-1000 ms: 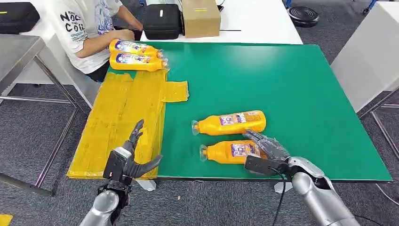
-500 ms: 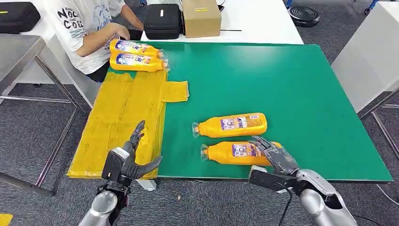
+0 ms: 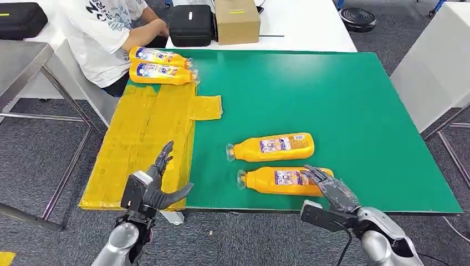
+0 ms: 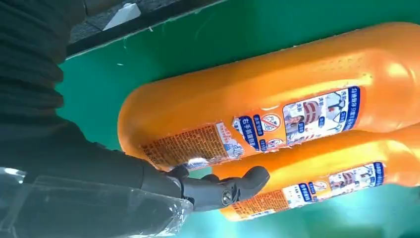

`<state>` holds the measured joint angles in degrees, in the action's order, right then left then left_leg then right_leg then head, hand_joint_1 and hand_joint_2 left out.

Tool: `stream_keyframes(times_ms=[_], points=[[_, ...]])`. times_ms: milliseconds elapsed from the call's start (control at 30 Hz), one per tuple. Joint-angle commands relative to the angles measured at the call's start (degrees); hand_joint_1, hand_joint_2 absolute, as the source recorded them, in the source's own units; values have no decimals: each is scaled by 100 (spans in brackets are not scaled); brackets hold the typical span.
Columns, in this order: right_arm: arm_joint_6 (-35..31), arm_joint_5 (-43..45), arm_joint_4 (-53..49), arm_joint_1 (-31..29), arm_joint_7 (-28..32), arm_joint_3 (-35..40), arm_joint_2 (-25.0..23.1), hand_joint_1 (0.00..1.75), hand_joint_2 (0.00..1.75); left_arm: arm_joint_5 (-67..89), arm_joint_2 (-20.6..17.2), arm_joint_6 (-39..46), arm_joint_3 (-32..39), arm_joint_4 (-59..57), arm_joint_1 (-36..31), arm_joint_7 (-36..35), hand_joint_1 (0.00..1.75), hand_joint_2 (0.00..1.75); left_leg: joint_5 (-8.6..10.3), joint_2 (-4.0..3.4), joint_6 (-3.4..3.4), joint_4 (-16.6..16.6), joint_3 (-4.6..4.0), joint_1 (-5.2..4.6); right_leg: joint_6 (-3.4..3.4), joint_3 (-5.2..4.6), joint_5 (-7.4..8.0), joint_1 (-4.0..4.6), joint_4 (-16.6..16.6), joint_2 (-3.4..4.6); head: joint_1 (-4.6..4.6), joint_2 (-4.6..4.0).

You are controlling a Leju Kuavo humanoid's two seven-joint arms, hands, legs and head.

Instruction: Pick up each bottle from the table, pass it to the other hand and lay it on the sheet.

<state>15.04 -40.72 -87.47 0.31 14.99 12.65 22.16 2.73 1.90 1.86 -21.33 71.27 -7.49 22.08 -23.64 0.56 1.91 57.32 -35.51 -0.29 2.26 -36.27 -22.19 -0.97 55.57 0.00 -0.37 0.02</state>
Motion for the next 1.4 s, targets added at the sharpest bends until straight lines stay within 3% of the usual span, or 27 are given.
stream_keyframes(times_ms=[33, 100, 267, 700, 900, 1133, 1400], points=[[-176, -76, 490, -328, 72, -132, -266, 0, 175, -69, -69, 245, -118, -469, -183, 128, 0, 175, -20, -11, -13, -5, 50, 8, -12, 50, -15, 10, -9, 6, 2, 0], [-169, -73, 521, -401, 85, -109, -241, 0, 175, -41, -80, 268, -115, -443, -183, 134, 0, 175, -5, -9, -6, -5, 16, 2, -5, 16, -2, 2, -6, 6, 2, 0], [-216, -122, 528, -593, 135, -23, -274, 0, 175, 17, -81, 463, -15, -341, -99, 147, 0, 175, -25, -23, -15, 3, 45, 9, -14, 45, -17, 10, -1, 17, 2, 0], [-232, -133, 503, -769, 139, -22, -241, 0, 175, 99, -73, 510, -12, -221, 8, 160, 0, 175, -10, -18, -8, -2, 16, 2, -7, 18, -5, 3, -2, 14, 2, 0], [-68, -128, 107, -70, -52, -232, -183, 0, 175, 96, -61, 244, -167, -376, -243, -3, 0, 175, -6, 18, -8, -3, 18, 4, -7, 26, -13, 5, -3, -21, 2, 0], [70, -15, 773, -458, -77, -162, -49, 0, 175, 107, -68, 206, -226, -478, -318, -58, 0, 175, -13, -5, -13, -2, 21, 4, -7, 22, -7, 4, -4, 4, 0, 0], [63, -12, 836, -510, -76, -125, -94, 0, 175, 113, -75, 193, -244, -511, -329, -70, 0, 175, -19, -12, -15, -5, 38, 7, -10, 39, -13, 7, -7, 8, 2, 0]])
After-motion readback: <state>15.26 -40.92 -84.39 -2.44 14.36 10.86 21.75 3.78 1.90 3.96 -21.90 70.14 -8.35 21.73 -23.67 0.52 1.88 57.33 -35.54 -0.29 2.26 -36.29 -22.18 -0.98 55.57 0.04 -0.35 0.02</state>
